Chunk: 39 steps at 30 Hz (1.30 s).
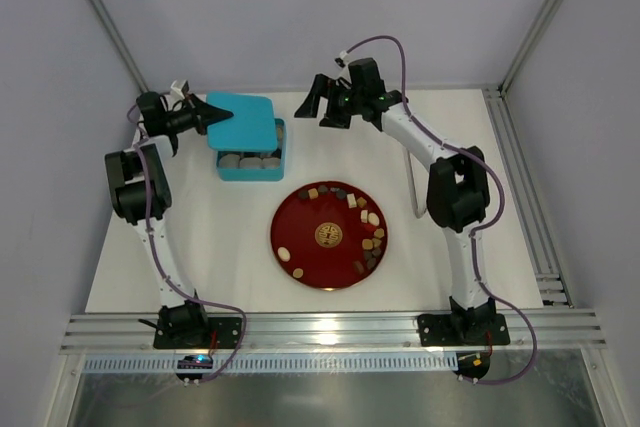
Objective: Pack the chocolate
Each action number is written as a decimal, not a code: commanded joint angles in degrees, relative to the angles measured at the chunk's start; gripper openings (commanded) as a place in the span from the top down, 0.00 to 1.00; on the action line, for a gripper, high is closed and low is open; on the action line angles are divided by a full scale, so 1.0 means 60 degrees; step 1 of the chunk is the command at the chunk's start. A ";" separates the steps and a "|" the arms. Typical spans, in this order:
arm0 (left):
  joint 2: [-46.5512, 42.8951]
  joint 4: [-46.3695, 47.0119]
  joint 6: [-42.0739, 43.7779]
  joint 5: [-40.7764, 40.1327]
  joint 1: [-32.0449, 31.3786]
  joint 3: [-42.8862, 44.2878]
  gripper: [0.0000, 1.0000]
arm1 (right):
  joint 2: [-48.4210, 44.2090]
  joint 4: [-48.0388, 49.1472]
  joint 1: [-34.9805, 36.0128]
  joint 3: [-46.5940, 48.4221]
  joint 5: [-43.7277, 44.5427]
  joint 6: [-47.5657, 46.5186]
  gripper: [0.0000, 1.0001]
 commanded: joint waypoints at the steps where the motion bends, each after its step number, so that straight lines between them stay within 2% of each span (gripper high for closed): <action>1: 0.0161 0.1448 -0.1007 0.0482 -0.0018 0.0133 0.87 | 0.0243 0.0128 0.0108 0.0752 0.0145 -0.0187 0.00; 3: 0.0322 0.1934 -0.1242 0.0512 0.0011 0.0045 0.87 | 0.0433 -0.0032 0.0182 0.1118 0.0160 -0.0188 0.01; 8: 0.0600 0.2052 -0.1301 0.0527 0.0011 -0.0175 0.85 | 0.1005 -0.0209 0.0328 0.1762 0.0189 -0.0246 0.01; 21: 0.1157 0.2257 -0.1448 0.0585 0.0084 -0.0292 0.80 | 0.1767 -0.0297 0.0738 0.2393 0.0350 -0.0407 0.01; 28: 0.1231 0.2257 -0.1623 0.0556 0.0128 -0.0351 0.74 | 0.2002 -0.0443 0.0841 0.2628 0.0424 -0.0422 0.01; 34: 0.1158 0.1979 -0.1639 0.0410 0.0143 -0.0483 0.73 | 0.2031 -0.0473 0.0914 0.2628 0.0453 -0.0422 0.02; 36: 0.1143 0.1209 -0.1303 0.0351 0.0172 -0.0454 0.72 | 0.2046 -0.0444 0.0958 0.2628 0.0453 -0.0393 0.02; 39: 0.1143 0.1012 -0.1082 0.0307 0.0216 -0.0541 0.71 | 0.2046 -0.0487 0.0987 0.2628 0.0453 -0.0436 0.02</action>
